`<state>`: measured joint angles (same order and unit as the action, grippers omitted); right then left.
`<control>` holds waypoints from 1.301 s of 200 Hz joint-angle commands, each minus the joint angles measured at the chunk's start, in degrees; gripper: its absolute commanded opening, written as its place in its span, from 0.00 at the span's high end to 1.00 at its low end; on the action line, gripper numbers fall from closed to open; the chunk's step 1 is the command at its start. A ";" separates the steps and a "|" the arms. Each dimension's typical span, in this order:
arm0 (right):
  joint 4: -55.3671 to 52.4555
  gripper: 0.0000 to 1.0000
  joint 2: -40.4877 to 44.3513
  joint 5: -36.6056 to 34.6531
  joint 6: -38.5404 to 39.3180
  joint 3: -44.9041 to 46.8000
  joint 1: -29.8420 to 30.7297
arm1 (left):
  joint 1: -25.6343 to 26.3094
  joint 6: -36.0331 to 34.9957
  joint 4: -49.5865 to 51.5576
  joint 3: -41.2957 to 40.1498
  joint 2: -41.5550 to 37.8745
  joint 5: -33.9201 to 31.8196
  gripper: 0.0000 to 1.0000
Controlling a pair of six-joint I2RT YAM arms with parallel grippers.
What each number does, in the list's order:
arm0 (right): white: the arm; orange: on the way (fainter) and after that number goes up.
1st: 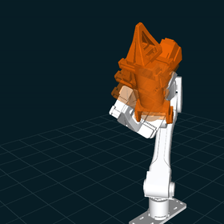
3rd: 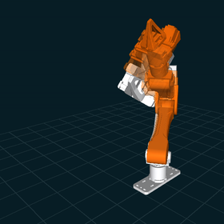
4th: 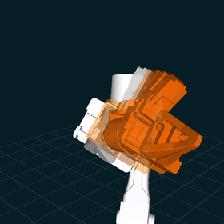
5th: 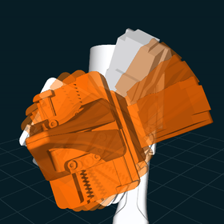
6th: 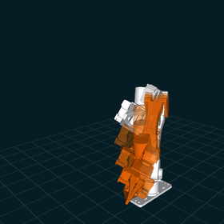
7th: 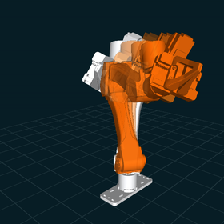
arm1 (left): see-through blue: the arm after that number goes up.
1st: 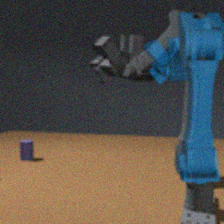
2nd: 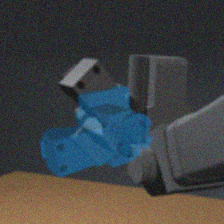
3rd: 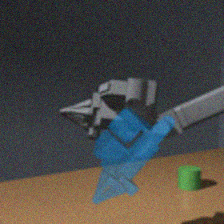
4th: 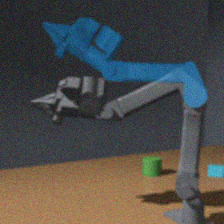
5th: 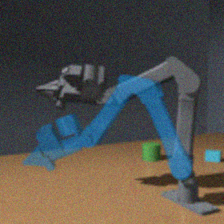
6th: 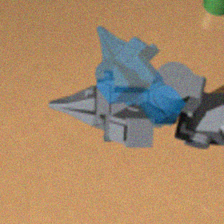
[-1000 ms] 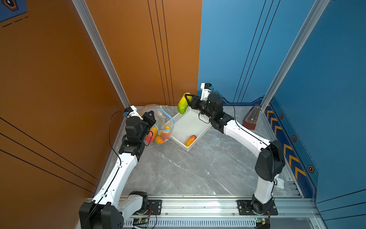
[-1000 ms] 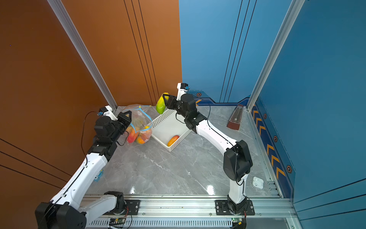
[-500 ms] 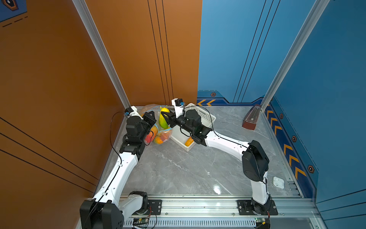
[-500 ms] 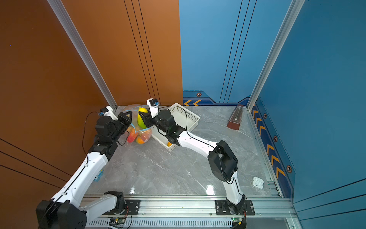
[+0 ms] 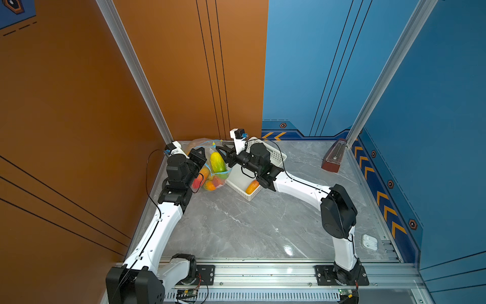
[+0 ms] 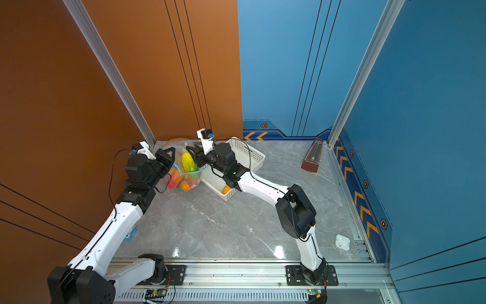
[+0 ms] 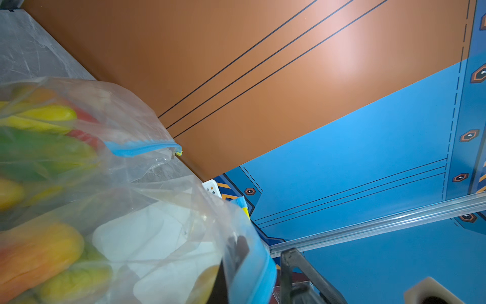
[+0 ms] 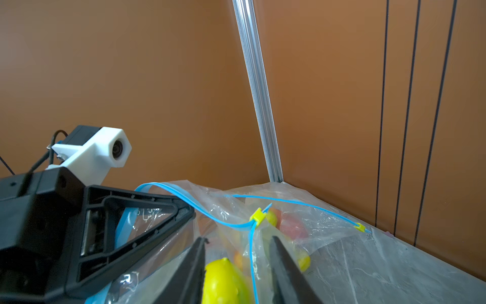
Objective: Place the mango in a zip-top bag and seal the zipper
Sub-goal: Place the mango in the zipper food storage bag, then adjust the zipper food storage bag at the center of the board.
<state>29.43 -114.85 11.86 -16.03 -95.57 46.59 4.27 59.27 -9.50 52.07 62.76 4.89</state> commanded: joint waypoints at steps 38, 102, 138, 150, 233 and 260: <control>-8.92 0.62 2.79 5.23 6.33 -0.53 0.66 | -0.41 5.03 -2.26 3.19 -1.28 4.22 1.00; -46.45 0.40 4.99 -3.05 20.38 -11.26 -0.02 | 0.18 4.68 -2.23 3.19 -3.08 4.57 1.00; -52.37 0.41 -0.37 5.09 20.77 -17.10 1.34 | 1.69 4.27 -2.21 2.99 -2.63 4.39 1.00; -55.56 0.56 -3.27 2.94 20.69 -21.70 2.04 | 2.02 4.11 -2.26 2.71 -2.77 4.30 1.00; -58.70 1.00 -5.58 -7.76 3.42 -43.10 2.10 | 2.14 -0.79 -2.13 -2.49 -5.05 3.56 1.00; -58.55 1.00 -5.88 -9.93 2.90 -43.21 0.94 | 1.38 -2.28 -1.61 -3.83 -7.24 2.32 1.00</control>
<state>-29.63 -122.80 5.69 -9.52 -137.69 48.64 6.11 59.75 -10.00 49.54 58.13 8.40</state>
